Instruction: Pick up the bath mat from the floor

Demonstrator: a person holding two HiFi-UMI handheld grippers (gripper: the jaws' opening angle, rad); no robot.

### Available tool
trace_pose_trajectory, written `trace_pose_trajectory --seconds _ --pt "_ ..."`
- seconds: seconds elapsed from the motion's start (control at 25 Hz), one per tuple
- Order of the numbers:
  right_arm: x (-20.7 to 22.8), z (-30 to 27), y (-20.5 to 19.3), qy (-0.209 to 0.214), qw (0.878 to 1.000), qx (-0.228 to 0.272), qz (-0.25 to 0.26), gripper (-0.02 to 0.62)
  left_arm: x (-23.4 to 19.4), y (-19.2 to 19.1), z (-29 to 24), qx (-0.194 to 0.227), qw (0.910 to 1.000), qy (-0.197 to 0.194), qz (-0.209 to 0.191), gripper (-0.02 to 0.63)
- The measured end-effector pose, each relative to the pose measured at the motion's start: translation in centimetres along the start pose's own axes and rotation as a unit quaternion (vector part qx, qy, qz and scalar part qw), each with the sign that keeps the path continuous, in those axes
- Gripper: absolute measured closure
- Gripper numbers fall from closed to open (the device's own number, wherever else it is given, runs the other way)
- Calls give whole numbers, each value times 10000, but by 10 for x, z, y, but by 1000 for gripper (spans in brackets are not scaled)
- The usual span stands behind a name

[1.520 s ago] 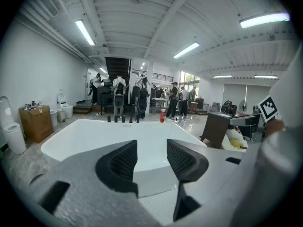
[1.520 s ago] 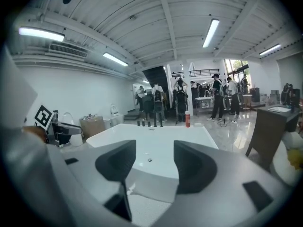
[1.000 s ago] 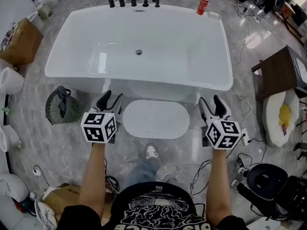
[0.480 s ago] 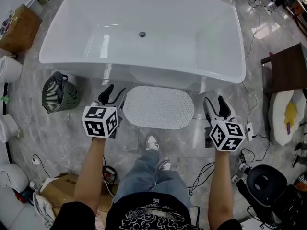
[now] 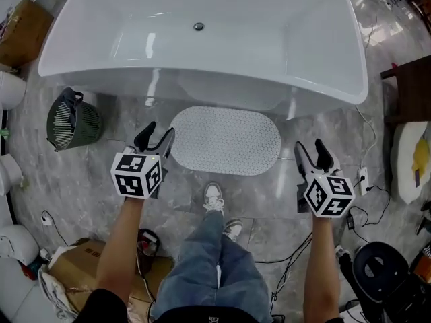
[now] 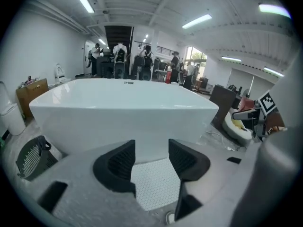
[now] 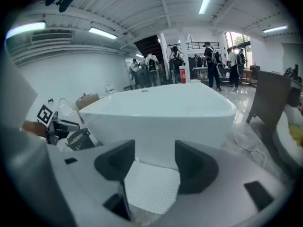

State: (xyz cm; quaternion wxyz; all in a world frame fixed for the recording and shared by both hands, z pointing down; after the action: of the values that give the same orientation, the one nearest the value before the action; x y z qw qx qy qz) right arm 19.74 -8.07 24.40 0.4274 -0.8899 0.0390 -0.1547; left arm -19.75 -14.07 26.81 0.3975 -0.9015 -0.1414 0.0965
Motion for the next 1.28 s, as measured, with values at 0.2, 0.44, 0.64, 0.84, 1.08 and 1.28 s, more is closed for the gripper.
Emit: trace_pose_trajectory --seconds 0.2,0.44,0.64,0.84,1.08,1.28 --pt "16 -23 -65 114 9997 -193 18 324 1 -64 -24 -111 9998 57 146 367" --pt "33 -53 -128 198 9993 -311 -65 307 -2 -119 -56 -166 9998 -8 53 348" --pt "44 -75 -183 241 9988 -426 82 290 -12 -174 -85 -259 9996 14 64 316" --pt "59 -96 -239 269 9980 -563 95 281 -13 -229 -116 -325 9993 52 181 302" --pt "80 -128 -291 264 9979 -574 -109 266 -18 -283 -152 -383 9986 136 338 287" --pt "101 -160 -320 238 9981 -570 -7 263 -35 -320 -186 -442 9976 261 457 276"
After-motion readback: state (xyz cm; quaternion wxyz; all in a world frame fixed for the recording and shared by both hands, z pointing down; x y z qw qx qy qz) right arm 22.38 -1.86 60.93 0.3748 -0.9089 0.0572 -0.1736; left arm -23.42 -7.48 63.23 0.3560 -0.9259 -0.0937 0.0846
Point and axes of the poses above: the fingertips, and each gripper's own axes: z backward along the fingers, x to its right, y out of its top, the point moved 3 cm from there along z, backward along the fingers, and after that the axes turned 7 degrees about y, right-handed, at the moved point
